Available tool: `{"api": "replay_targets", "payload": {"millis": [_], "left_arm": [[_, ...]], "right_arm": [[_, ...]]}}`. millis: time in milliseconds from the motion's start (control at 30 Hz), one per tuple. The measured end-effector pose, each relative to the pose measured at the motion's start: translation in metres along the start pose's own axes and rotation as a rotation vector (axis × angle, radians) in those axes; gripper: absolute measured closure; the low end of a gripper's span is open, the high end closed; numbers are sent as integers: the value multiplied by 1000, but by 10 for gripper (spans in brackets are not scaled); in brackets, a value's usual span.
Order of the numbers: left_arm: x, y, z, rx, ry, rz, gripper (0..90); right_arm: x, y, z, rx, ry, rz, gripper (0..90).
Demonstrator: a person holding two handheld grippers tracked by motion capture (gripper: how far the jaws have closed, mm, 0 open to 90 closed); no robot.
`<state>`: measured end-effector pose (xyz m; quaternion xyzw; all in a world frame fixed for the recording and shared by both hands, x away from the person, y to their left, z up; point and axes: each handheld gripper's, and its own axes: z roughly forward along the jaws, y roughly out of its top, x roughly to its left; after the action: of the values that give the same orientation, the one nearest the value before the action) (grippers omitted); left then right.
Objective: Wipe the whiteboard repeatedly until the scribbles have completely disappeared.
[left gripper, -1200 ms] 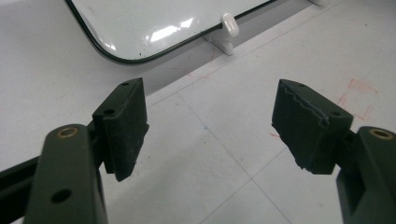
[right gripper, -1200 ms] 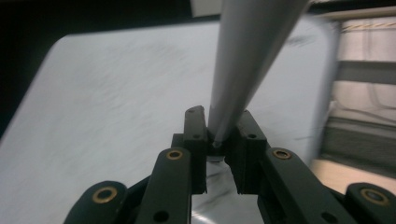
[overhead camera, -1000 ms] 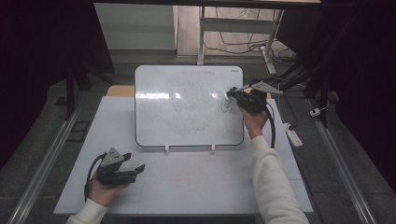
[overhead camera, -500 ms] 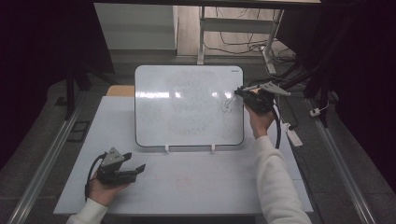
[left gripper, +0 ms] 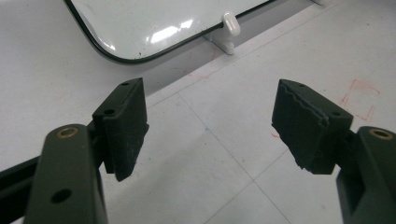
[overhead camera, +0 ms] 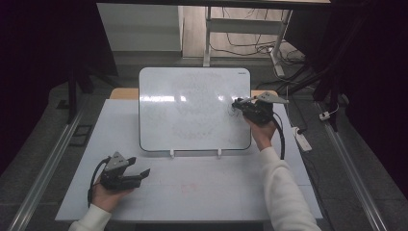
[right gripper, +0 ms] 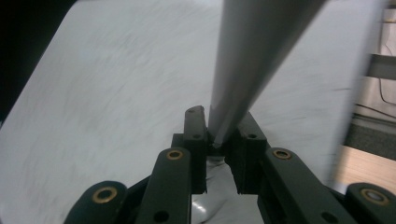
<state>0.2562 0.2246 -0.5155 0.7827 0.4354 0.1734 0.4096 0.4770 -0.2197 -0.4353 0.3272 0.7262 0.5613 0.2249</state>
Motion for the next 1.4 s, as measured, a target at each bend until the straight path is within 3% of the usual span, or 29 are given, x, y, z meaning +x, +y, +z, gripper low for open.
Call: {"api": "replay_targets", "payload": {"millis": [67,100,200,233,267,367,467,533,633,667,700,800,867,1000,1067,1167,1233,1333,1400], "left_arm": [[-1,0,-1,-4,1,3,275],[-2,0,-1,-5,1,4,275],[-1,0,0,-5,1,2,275],[-1,0,0,-2,1,2,275],[0,0,1,-1,1,2,275],[-1,0,0,-1,2,3,275],[-2,0,0,-3,3,5,275],[-1,0,-1,-5,2,3,275],[0,0,0,-4,1,-2,275],[1,0,0,-4,1,-2,275],[0,0,0,-2,1,0,275],[-2,0,-1,-7,1,5,275],[-1,0,-2,-9,1,5,275],[0,0,-1,-7,1,-1,275],[-1,0,0,-4,0,2,275],[-2,1,-1,-5,1,7,275],[-2,1,-1,-9,1,7,275],[0,1,0,-4,1,1,275],[0,0,0,-1,1,4,275]], "right_arm": [[-11,3,-6,-26,-34,31,776],[-24,4,-12,-59,-77,86,776],[-22,3,-11,-62,-75,91,776],[-16,2,-8,-41,-49,70,777],[-1,-2,0,8,20,18,776],[5,0,4,27,23,-22,777],[-8,8,2,-33,-30,51,776],[-8,9,5,-38,-18,71,777],[11,3,15,21,66,1,777],[14,5,16,33,62,-26,777],[14,5,16,33,62,-26,777],[1,10,11,-20,-10,23,777],[-1,8,11,-33,-5,56,777],[18,-1,14,50,80,-18,776],[20,-3,12,64,78,-44,777],[8,1,7,16,15,5,776],[6,-1,5,4,18,36,777],[20,-8,8,58,84,-14,777],[23,-10,7,69,84,-48,777]]}}
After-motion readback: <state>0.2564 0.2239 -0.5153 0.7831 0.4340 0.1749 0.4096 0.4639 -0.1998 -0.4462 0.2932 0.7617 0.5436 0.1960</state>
